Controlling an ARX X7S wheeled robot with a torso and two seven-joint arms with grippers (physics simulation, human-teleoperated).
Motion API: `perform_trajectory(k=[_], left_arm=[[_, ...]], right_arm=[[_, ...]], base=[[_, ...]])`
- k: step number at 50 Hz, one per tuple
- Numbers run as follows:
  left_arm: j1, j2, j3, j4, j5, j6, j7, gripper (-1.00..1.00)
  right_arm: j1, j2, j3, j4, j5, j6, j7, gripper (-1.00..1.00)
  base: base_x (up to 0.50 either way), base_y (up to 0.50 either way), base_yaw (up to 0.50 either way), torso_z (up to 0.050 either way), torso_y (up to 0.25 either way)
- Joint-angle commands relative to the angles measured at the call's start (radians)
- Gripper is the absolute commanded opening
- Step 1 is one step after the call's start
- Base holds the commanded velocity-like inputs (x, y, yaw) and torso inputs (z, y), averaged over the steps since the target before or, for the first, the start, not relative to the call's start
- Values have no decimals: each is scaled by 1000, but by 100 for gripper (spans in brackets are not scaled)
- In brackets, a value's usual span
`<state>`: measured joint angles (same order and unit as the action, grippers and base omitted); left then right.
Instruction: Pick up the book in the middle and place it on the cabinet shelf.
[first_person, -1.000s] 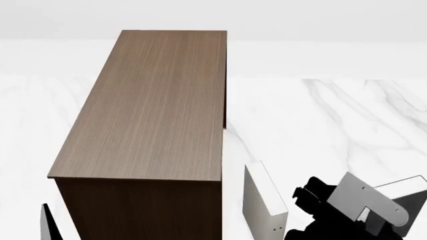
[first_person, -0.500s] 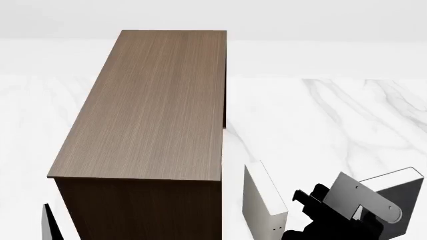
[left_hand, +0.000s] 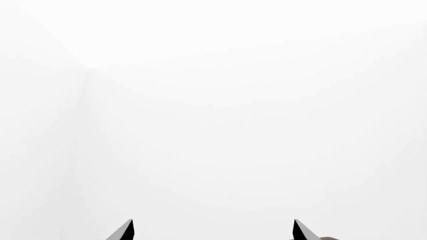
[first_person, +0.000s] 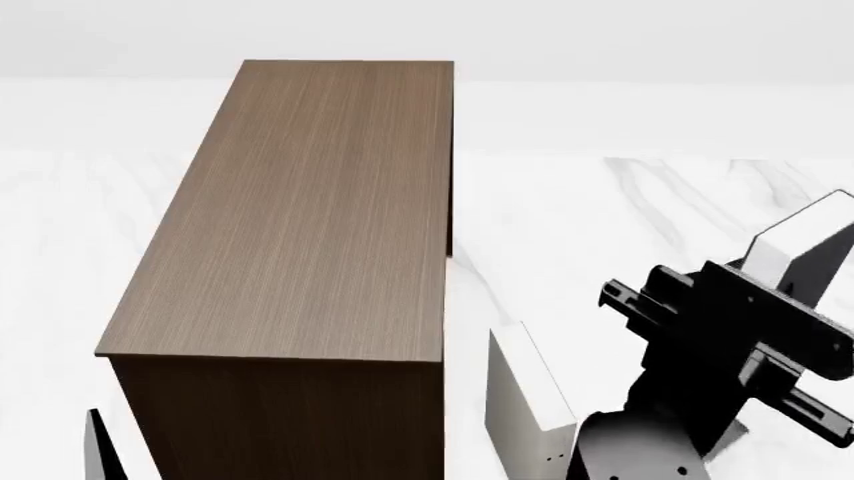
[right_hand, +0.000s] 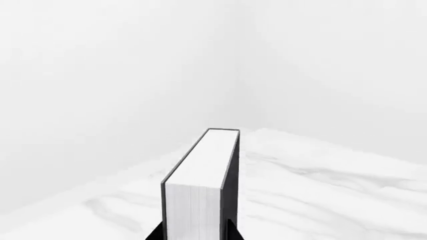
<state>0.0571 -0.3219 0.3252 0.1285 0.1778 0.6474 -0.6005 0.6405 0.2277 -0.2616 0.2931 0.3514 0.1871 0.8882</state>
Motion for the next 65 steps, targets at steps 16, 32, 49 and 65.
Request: perform_trajectory(k=[16, 32, 49, 65], left_arm=[[-6, 10, -19, -2, 11, -1, 10, 100], [-5, 5, -11, 0, 13, 0, 6, 100], [-8, 1, -3, -3, 11, -3, 4, 100], [-9, -5, 5, -14, 0, 3, 2, 100]], right_arm=[[97, 93, -43, -732, 87, 244, -142, -100], [181, 69, -7, -895, 317, 340, -177, -100], [199, -9, 160, -841, 808, 337, -203, -100], [226, -143, 247, -640, 1146, 278, -103, -100]], base=[[0, 0, 0, 0, 1], [0, 0, 0, 0, 1], [0, 0, 0, 0, 1], [0, 0, 0, 0, 1]])
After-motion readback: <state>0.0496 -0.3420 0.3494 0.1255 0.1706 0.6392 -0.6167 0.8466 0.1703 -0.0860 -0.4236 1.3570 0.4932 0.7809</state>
